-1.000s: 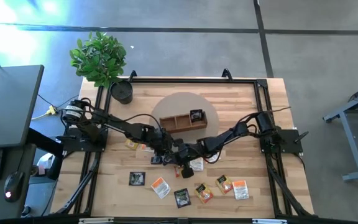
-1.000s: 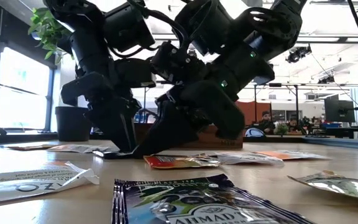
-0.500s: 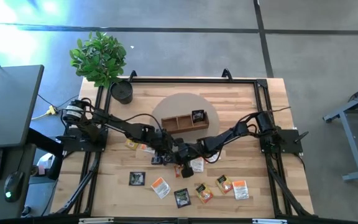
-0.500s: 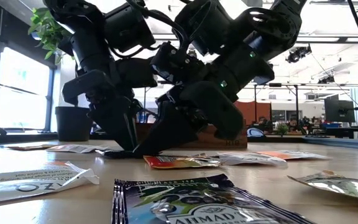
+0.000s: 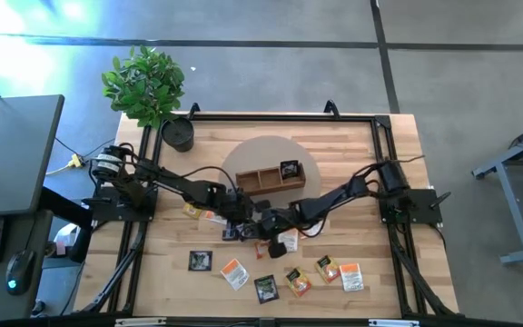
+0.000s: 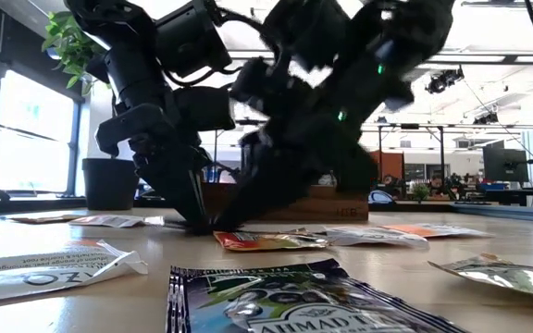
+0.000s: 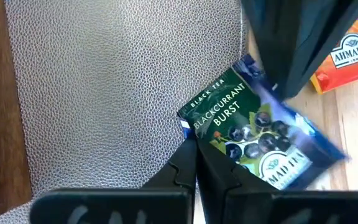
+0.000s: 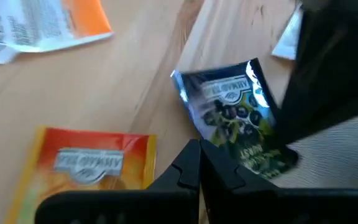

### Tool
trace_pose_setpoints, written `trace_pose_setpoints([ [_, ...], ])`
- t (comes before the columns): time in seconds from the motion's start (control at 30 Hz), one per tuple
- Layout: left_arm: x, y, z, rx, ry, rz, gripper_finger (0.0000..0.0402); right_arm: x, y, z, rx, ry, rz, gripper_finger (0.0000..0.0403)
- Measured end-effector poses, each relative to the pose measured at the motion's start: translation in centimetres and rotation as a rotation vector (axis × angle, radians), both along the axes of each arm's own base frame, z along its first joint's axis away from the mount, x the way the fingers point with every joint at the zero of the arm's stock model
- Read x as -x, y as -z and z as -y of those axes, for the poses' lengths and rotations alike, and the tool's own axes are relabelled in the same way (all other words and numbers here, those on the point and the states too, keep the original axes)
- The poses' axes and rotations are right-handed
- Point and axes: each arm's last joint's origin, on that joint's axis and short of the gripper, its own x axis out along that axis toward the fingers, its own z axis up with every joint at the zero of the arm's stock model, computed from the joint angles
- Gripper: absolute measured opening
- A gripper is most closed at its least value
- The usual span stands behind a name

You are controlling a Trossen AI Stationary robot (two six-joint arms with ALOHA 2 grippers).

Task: Pick & Place Tea
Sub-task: Put the purple tea bag into the right section of the wooden organizer

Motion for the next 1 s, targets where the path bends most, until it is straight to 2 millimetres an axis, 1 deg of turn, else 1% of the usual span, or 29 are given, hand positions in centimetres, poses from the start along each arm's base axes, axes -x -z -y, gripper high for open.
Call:
trace_pose_setpoints([
  [0.13,0.0,-0.3,0.0,-0.017,-0.028,0.012,0.0001,1.6,-3.5,0.3,0.087,0.019,-0.048,0.0003],
  [0.23,0.3,-0.8,-0.1,-0.019,-0.069,0.016,0.0,3.3,-5.9,1.1,0.175,0.094,-0.111,0.0003],
  [0.33,0.4,-1.5,-0.3,-0.037,-0.094,0.043,0.0,5.2,-8.7,1.7,0.255,0.166,-0.13,0.0001],
  [0.4,0.1,-2.3,-0.3,-0.057,-0.123,0.077,0.0,6.5,-10.4,2.2,0.303,0.214,-0.133,0.0001],
  [0.47,-0.3,-3.3,-0.3,-0.069,-0.144,0.114,0.0,7.7,-12.0,2.7,0.347,0.273,-0.134,0.0002],
  [0.6,-2.1,-6.0,-0.3,-0.118,-0.157,0.223,0.0,10.5,-15.2,3.9,0.407,0.416,-0.104,0.0003],
  [0.67,-2.9,-7.5,-0.3,-0.169,-0.16,0.274,0.0,11.9,-16.5,4.5,0.43,0.488,-0.094,0.0003],
  [0.77,-3.9,-9.7,-0.7,-0.268,-0.212,0.356,0.0,14.3,-18.2,5.3,0.456,0.585,-0.081,0.0001],
  [0.83,-4.5,-11.0,-1.2,-0.336,-0.269,0.408,0.0,15.7,-19.1,5.7,0.457,0.644,-0.065,0.0002],
  [0.9,-5.1,-12.1,-2.1,-0.367,-0.338,0.471,0.0,16.9,-20.0,6.0,0.445,0.686,-0.046,0.0003],
  [1.0,-6.2,-12.8,-4.0,-0.355,-0.38,0.557,0.0,18.1,-20.8,6.3,0.433,0.714,-0.008,0.0002],
])
